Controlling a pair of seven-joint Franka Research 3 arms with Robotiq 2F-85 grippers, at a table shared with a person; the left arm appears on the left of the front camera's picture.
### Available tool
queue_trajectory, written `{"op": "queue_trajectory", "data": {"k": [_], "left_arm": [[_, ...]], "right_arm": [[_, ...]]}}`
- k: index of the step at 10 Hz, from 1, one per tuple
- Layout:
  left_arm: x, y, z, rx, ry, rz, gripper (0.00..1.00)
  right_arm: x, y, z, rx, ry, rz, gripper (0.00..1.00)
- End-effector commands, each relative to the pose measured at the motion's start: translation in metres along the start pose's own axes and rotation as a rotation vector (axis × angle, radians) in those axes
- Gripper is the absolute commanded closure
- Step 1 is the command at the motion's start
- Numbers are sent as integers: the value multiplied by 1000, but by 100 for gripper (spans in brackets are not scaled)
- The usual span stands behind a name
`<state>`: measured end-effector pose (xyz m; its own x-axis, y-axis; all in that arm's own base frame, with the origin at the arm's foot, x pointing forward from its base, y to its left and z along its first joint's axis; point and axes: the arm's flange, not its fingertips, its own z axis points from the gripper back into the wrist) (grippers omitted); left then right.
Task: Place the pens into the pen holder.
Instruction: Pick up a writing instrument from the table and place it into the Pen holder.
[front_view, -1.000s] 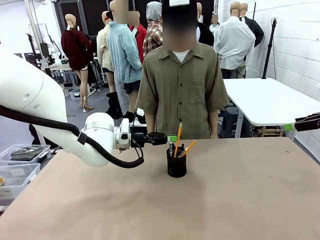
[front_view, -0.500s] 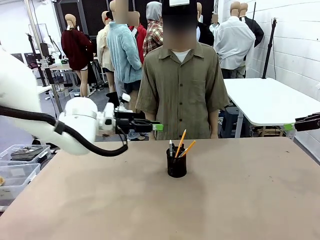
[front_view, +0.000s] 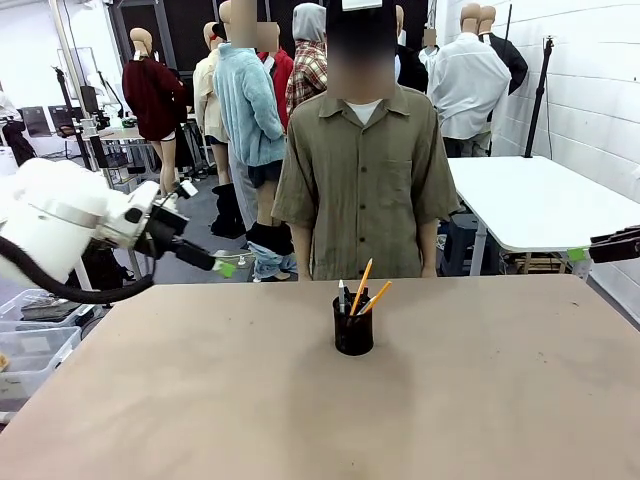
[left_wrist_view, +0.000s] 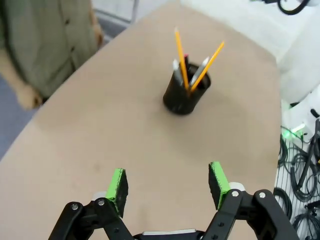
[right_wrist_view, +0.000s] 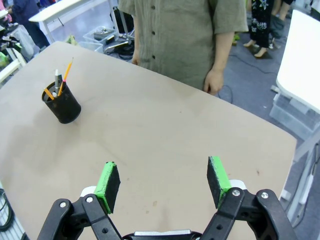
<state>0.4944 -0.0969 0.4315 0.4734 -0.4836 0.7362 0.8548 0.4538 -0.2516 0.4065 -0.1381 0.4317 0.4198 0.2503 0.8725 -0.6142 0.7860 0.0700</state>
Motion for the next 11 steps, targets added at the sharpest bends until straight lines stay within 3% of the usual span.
{"op": "queue_trajectory", "data": {"k": [1, 6, 7, 11], "left_arm": [[-13, -7, 26, 69, 46, 81, 16], [-62, -22, 66, 243, 192, 188, 16], [-54, -5, 61, 190, 109, 145, 16], [-54, -5, 61, 190, 109, 145, 16]], "right_arm": [[0, 0, -1, 3, 5, 8, 12], [0, 0, -1, 3, 5, 8, 12], [0, 0, -1, 3, 5, 8, 12], [0, 0, -1, 3, 5, 8, 12]]}}
